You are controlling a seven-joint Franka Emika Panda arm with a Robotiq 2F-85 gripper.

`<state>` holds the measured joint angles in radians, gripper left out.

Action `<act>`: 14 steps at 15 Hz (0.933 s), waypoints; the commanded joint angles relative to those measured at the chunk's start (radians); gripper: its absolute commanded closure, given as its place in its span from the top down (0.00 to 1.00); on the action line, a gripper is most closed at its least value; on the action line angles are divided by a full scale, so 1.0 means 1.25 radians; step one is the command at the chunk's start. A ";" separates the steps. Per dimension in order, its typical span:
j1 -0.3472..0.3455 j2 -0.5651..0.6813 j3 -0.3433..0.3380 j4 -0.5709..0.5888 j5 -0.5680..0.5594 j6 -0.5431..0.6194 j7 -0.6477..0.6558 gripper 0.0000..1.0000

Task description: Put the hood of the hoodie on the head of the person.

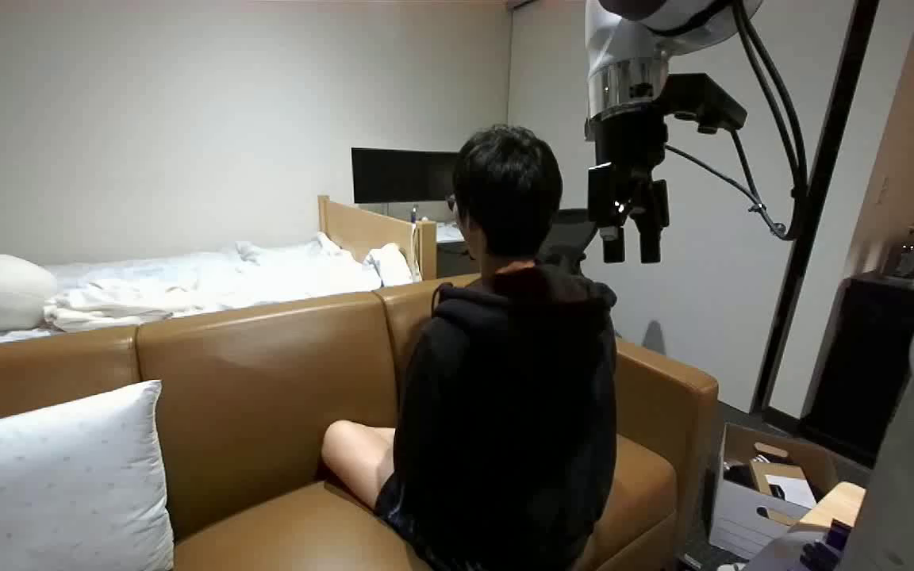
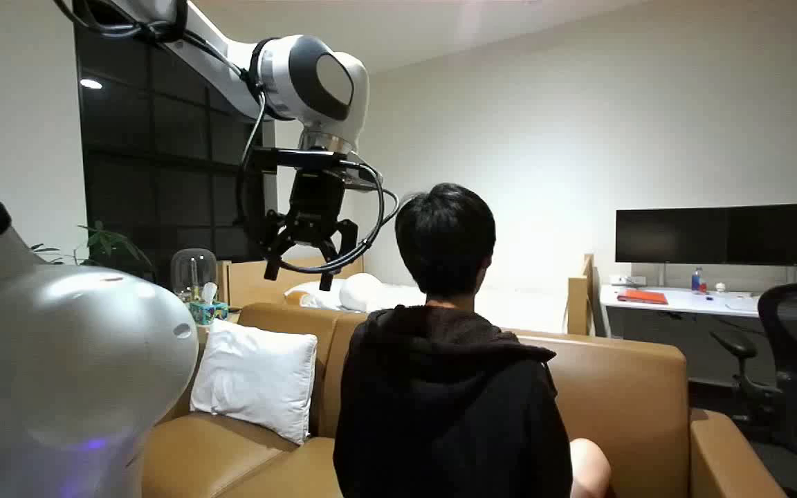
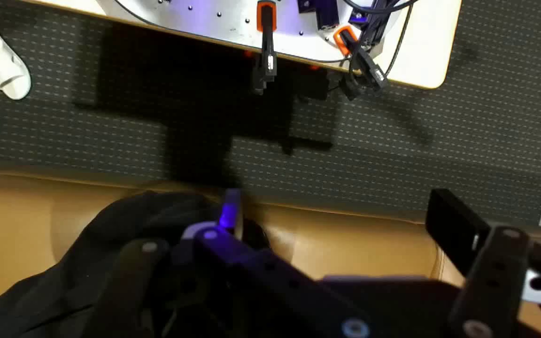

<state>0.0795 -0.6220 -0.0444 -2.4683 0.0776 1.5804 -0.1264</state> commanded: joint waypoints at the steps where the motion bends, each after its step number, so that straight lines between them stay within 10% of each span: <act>1: -0.011 0.001 0.009 0.001 0.004 -0.002 -0.005 1.00; 14: 0.012 -0.011 0.031 -0.062 -0.212 0.044 -0.134 1.00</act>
<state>0.0773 -0.6241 0.0083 -2.5088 -0.1167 1.6194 -0.1876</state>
